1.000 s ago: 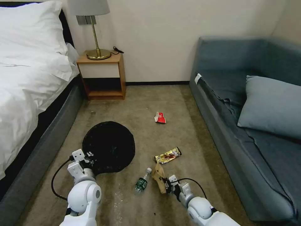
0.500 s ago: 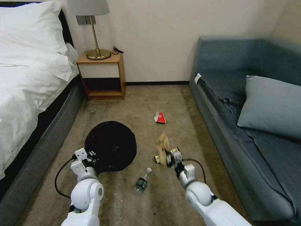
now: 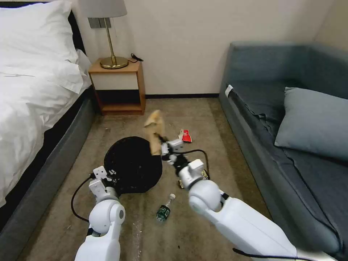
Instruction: Pick up the trash bin, then pick up the garbage on the floor and place it into the trash bin.
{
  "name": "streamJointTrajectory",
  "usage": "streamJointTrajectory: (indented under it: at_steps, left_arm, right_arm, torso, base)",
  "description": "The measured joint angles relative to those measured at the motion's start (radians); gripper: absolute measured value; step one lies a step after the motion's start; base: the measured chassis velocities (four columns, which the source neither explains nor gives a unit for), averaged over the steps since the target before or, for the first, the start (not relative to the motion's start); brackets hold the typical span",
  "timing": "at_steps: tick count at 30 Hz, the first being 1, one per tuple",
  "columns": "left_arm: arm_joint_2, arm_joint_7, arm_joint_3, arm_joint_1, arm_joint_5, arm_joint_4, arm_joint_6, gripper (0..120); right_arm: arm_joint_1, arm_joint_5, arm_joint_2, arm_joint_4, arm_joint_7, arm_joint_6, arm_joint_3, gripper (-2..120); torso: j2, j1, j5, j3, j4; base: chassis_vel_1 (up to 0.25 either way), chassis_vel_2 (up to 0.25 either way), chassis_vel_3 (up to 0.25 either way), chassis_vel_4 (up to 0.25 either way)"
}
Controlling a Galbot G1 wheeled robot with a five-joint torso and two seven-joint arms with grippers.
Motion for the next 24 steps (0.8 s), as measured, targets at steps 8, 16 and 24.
streamJointTrajectory:
  at_steps: [8, 16, 24]
  left_arm:
    - [0.0, 0.002, -0.005, 0.009, -0.003, -0.014, -0.003, 1]
    - [-0.002, 0.003, -0.003, 0.013, -0.004, -0.015, -0.005, 1]
    - [-0.004, 0.003, 0.003, 0.006, 0.0, -0.01, -0.005, 1]
  right_arm:
    - [0.023, -0.02, 0.084, -0.184, 0.002, 0.021, -0.099, 0]
    - [-0.008, -0.033, 0.073, -0.204, -0.001, 0.011, -0.093, 7]
    - [-0.016, -0.032, 0.072, -0.169, 0.008, -0.005, -0.092, 36]
  torso:
    - [0.0, 0.0, 0.0, 0.0, 0.0]
    - [0.0, 0.0, 0.0, 0.0, -0.0001]
    - [0.0, 0.0, 0.0001, 0.0, -0.0001]
  base:
    - [0.0, 0.0, 0.0, 0.0]
    - [0.0, 0.0, 0.0, 0.0]
    - [0.0, 0.0, 0.0, 0.0]
